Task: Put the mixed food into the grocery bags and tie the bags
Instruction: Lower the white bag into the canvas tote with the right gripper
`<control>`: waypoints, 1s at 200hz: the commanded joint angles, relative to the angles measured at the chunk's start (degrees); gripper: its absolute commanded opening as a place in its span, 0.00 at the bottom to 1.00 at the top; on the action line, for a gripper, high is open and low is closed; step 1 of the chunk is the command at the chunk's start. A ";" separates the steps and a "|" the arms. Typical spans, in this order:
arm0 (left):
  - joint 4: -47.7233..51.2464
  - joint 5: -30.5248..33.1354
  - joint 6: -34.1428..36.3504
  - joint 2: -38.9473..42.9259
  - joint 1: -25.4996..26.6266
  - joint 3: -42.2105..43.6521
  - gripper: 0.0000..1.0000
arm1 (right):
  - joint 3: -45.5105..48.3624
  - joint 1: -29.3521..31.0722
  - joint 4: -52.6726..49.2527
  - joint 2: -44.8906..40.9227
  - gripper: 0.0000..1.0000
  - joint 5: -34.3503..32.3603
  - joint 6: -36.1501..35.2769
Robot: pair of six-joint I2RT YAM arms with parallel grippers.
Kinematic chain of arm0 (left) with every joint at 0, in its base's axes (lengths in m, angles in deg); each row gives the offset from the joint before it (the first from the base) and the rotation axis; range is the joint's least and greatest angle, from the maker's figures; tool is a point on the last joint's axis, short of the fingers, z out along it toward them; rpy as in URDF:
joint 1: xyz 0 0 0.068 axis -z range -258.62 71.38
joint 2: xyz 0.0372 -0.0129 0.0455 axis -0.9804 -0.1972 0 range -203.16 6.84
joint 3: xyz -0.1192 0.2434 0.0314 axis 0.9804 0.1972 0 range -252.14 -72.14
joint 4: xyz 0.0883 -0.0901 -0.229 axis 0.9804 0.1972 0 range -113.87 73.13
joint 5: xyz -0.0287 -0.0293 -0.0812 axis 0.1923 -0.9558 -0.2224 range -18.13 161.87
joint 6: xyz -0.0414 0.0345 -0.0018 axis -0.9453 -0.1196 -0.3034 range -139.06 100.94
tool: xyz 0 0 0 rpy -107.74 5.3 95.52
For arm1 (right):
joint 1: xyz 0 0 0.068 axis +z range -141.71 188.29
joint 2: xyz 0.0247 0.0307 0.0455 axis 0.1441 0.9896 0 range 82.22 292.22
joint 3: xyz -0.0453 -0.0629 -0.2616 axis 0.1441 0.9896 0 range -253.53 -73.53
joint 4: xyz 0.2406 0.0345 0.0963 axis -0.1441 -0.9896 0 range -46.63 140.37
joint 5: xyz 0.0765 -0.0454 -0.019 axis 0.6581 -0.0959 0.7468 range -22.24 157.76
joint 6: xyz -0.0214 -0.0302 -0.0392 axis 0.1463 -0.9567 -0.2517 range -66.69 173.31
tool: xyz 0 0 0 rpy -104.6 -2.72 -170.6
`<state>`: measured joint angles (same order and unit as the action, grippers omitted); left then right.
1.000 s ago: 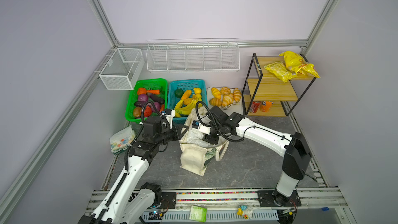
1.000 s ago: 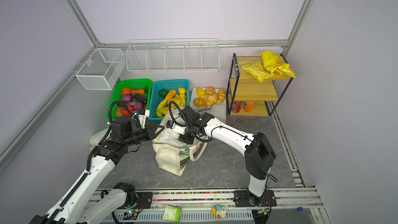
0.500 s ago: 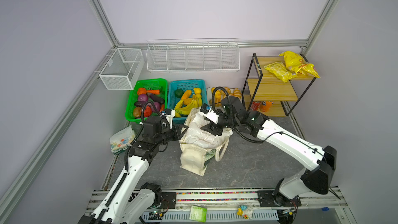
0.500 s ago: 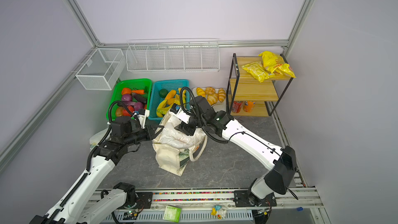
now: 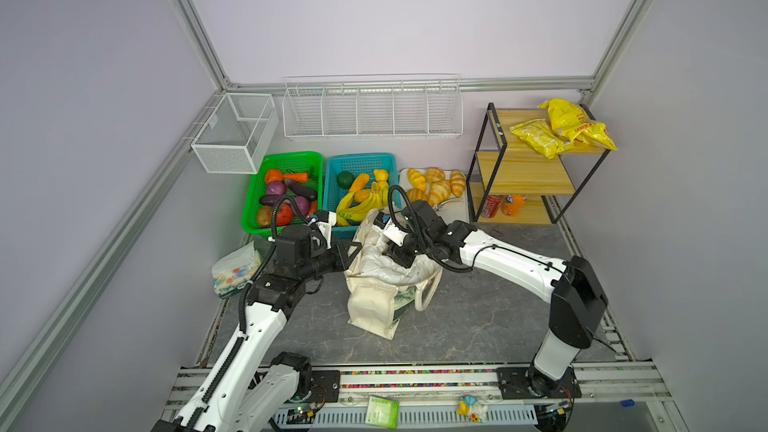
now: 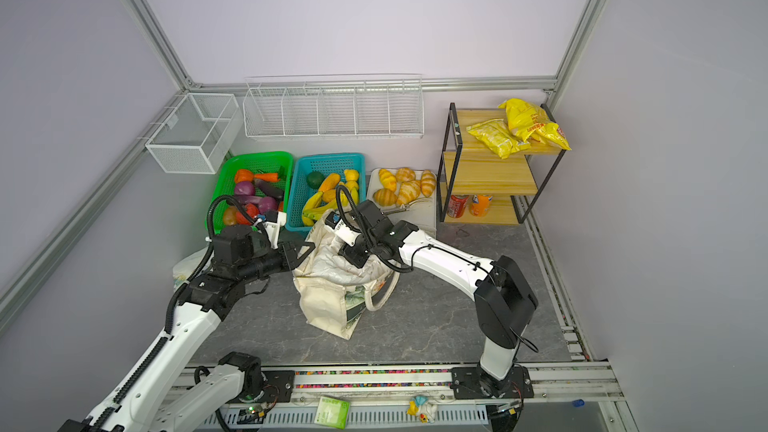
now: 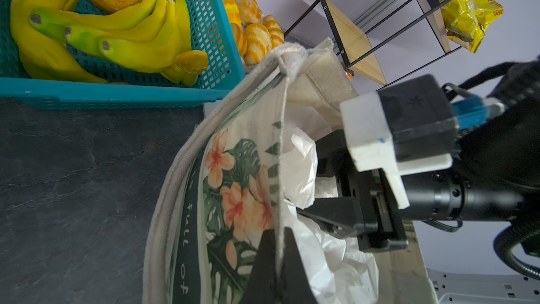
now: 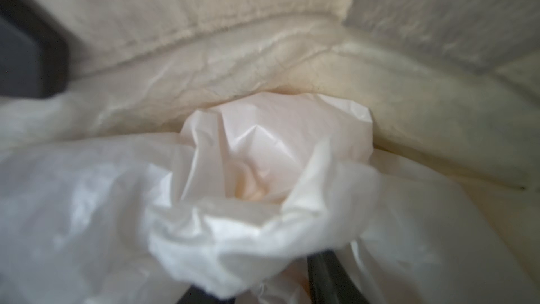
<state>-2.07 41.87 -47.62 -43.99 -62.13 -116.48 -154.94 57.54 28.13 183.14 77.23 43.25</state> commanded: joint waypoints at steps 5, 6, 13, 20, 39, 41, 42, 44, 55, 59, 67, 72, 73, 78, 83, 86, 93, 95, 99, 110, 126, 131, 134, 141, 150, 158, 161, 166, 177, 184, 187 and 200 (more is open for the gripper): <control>-2.44 0.83 1.45 1.02 -0.16 -0.02 0.00 | -0.20 0.11 -4.68 -0.12 0.44 -0.36 -0.03; -2.45 0.87 1.47 0.96 -0.15 0.01 0.00 | -0.27 0.17 -4.80 -0.34 0.44 -0.30 -0.04; -2.32 0.91 1.56 0.94 -0.14 0.00 0.00 | -0.86 0.14 -5.37 -1.86 0.46 -0.13 -0.21; -2.34 1.08 1.62 0.95 -0.14 0.08 0.00 | -1.31 0.08 -5.86 -3.44 0.48 0.09 -0.30; -2.12 1.41 1.65 0.92 -0.16 0.04 0.00 | -3.14 0.09 -8.76 -7.63 0.53 0.64 -0.73; -2.14 1.43 1.70 0.98 -0.15 0.08 0.00 | -3.39 0.08 -9.13 -8.06 0.54 0.63 -0.74; -2.17 1.43 1.68 1.03 -0.15 0.11 0.00 | -3.49 0.07 -9.40 -8.22 0.54 0.55 -0.74; -2.11 1.43 1.69 1.00 -0.14 0.03 0.00 | -3.76 0.06 -9.97 -8.53 0.54 0.37 -0.81; -2.11 1.44 1.73 0.99 -0.18 -0.06 0.00 | -4.90 0.11 -13.03 -10.37 0.56 -1.31 -1.07; -2.00 1.45 1.77 1.00 -0.15 -0.13 0.00 | -5.26 0.14 -14.23 -10.86 0.57 -2.14 -1.23; -1.99 1.48 1.84 1.00 -0.17 -0.10 0.00 | -6.17 0.07 -17.21 -11.87 0.58 -4.00 -1.58; -2.02 1.52 1.84 1.03 -0.21 -0.06 0.00 | -6.65 0.09 -19.15 -12.41 0.58 -5.34 -1.73; -2.02 1.52 1.84 1.06 -0.18 -0.05 0.00 | -6.74 0.07 -19.55 -12.50 0.58 -5.56 -1.72; -2.09 1.52 1.84 1.05 -0.15 -0.11 0.00 | -7.20 0.10 -21.42 -13.01 0.59 -6.84 -1.73; -2.05 1.54 1.84 1.02 -0.14 -0.07 0.00 | -7.73 0.09 -23.37 -13.46 0.59 -8.07 -1.89; -2.07 1.52 1.84 1.02 -0.14 -0.11 0.00 | -7.98 0.10 -24.66 -13.68 0.59 -8.76 -1.81; -2.11 1.52 1.84 1.00 -0.20 -0.11 0.00 | -8.82 0.11 -27.68 -14.14 0.60 -10.30 -1.72; -2.11 1.52 1.84 1.02 -0.16 -0.13 0.00 | -9.02 0.09 -28.45 -14.28 0.60 -10.82 -1.65; -2.03 1.52 1.84 1.00 -0.17 -0.09 0.00 | -9.43 0.13 -30.08 -14.53 0.60 -11.72 -1.51; -2.19 1.54 1.86 1.02 -0.14 -0.03 0.00 | -10.20 0.10 -34.83 -15.19 0.60 -13.71 -1.15; -2.36 1.64 1.85 1.12 -0.15 0.05 0.00 | -10.99 0.21 -39.66 -15.45 0.60 -15.27 -0.95; -2.40 1.61 1.86 1.08 -0.21 0.04 0.00 | -11.26 0.21 -40.88 -15.42 0.60 -15.51 -0.93; -2.38 1.61 1.84 1.00 -0.15 0.04 0.00 | -11.38 0.28 -41.47 -15.33 0.60 -15.63 -0.92; -2.46 1.65 1.84 1.01 -0.14 0.08 0.00 | -11.77 0.37 -42.95 -15.08 0.59 -15.94 -0.93; -2.46 1.68 1.86 1.08 -0.14 0.05 0.00 | -12.31 0.66 -44.45 -14.60 0.58 -16.35 -1.09; -2.37 1.63 1.90 1.18 -0.20 0.17 0.00 | -12.62 0.96 -45.31 -14.05 0.56 -16.86 -1.18; -2.41 1.65 1.85 1.23 -0.16 0.13 0.00 | -12.72 1.08 -45.50 -13.91 0.56 -17.11 -1.20; -2.38 1.66 1.88 1.28 -0.14 0.17 0.00 | -12.77 1.25 -45.87 -13.64 0.54 -17.47 -1.27; -2.25 1.64 1.86 1.35 -0.14 0.22 0.00 | -12.74 1.57 -46.29 -13.09 0.48 -18.06 -1.36; -2.21 1.62 1.87 1.45 -0.15 0.25 0.00 | -12.73 1.70 -46.34 -12.74 0.44 -18.20 -1.44; -2.16 1.69 1.85 1.44 -0.16 0.26 0.00 | -12.68 1.64 -46.32 -12.61 0.43 -18.33 -1.51; -2.11 1.79 1.86 1.62 -0.15 0.28 0.00 | -12.59 1.77 -46.25 -11.95 0.37 -18.69 -1.61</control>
<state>-1.85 42.53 -46.81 -43.66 -62.11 -116.48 -166.65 58.83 -14.99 169.70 60.40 42.24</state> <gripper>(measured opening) 0.051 0.409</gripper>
